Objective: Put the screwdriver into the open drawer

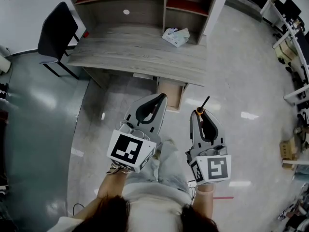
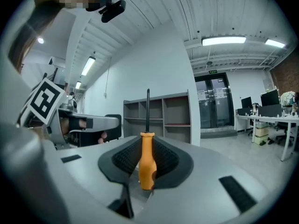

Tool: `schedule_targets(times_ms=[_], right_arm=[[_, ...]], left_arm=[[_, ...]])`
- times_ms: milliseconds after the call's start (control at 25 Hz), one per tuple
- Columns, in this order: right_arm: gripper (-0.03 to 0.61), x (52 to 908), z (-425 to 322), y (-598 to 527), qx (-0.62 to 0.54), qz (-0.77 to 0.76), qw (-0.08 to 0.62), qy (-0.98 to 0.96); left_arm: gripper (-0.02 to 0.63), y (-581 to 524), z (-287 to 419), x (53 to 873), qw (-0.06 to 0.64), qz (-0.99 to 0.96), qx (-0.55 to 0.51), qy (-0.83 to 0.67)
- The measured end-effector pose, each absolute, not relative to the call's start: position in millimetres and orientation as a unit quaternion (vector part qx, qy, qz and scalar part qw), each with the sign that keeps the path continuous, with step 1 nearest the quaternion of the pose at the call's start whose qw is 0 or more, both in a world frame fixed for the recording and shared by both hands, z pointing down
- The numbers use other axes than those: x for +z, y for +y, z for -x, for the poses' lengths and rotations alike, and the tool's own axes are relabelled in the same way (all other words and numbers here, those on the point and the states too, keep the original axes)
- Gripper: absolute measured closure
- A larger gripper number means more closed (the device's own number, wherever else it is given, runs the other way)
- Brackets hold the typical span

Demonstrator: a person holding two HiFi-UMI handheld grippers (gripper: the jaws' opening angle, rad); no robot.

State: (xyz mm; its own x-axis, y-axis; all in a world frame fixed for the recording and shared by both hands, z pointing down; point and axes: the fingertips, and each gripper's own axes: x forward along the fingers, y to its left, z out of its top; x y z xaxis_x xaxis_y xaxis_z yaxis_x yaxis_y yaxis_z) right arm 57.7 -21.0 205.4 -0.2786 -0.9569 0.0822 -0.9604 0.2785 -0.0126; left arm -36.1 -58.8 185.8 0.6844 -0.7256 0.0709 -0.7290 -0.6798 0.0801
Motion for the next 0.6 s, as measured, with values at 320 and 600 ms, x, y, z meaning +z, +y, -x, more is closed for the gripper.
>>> schedule_targets(times_ms=[320, 600], right_arm=[[0.494, 248.5, -77.2, -63.1, 0.054, -0.574, 0.038, -0.816], [0.494, 282.1, -89.5, -106.4, 0.068, -0.535, 0.065, -0.839]], left_arm=[[0.595, -101.1, 25.2, 219.0, 0.068, -0.897, 0.030, -0.437], [0.595, -143.8, 10.9, 239.1, 0.073, -0.882, 0.031, -0.464]])
